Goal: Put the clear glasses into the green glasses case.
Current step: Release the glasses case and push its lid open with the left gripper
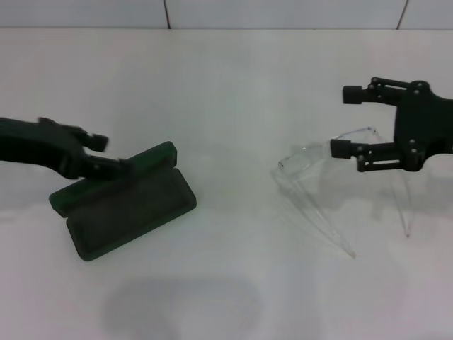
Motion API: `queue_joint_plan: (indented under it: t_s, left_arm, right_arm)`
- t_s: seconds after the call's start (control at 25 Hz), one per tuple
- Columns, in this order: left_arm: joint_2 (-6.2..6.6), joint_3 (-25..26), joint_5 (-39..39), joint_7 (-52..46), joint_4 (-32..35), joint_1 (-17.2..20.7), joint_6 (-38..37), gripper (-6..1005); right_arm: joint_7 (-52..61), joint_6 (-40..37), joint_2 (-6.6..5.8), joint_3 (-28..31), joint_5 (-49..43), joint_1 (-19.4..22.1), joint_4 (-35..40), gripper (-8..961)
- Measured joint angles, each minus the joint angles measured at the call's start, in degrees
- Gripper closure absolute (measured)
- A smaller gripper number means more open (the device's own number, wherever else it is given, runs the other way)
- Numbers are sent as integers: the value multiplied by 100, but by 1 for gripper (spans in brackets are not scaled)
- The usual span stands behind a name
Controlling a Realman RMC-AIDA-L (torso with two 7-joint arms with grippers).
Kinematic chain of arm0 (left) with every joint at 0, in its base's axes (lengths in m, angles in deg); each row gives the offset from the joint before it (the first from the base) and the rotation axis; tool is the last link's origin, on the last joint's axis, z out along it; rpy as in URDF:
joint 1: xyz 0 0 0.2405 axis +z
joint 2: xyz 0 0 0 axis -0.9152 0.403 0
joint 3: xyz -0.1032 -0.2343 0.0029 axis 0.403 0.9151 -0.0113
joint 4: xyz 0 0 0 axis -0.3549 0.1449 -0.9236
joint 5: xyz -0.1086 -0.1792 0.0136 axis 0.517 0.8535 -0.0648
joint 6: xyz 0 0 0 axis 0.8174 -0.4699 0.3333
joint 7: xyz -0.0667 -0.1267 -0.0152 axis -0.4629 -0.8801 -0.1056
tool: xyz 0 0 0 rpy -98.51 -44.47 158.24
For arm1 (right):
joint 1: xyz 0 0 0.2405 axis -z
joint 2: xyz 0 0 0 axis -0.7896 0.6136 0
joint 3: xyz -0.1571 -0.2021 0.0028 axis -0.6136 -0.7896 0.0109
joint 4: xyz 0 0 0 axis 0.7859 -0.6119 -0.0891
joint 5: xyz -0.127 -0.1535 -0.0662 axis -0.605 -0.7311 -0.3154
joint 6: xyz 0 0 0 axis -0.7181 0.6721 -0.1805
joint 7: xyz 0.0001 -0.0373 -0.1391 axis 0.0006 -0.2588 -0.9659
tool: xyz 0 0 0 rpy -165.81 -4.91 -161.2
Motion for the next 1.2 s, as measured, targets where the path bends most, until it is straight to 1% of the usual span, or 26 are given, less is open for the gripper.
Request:
queue_joint_plan:
  t_s: [0.12, 0.16, 0.28, 0.36, 0.56, 1.08, 1.2]
  left_arm:
    - [-30, -304, -85, 4, -250, -111, 196, 241]
    - [-30, -402, -113, -1, -290, -119, 289, 241]
    - [-30, -825, -281, -47, -362, -129, 615, 243]
    - [-30, -952, -439, -74, -374, -134, 729, 243]
    - [-33, -1033, -696, -96, -424, -165, 859, 243]
    - [-29, -1040, -768, -234, -450, -220, 863, 245]
    - [-29, -1038, -769, -244, -450, -214, 861, 355]
  right_arm:
    - [1, -92, -1, 138, -16, 15, -39, 79]
    - [3, -220, -4, 309, -54, 20, -122, 79]
    - [3, -255, -7, 367, -65, 18, -146, 79]
    - [4, -268, -14, 386, -70, 15, -148, 79]
    - [7, -273, -20, 390, -74, 67, -151, 79]
    - [-25, -258, -21, 398, -74, 86, -150, 78]
    - [-32, -258, -21, 398, -74, 92, -159, 78]
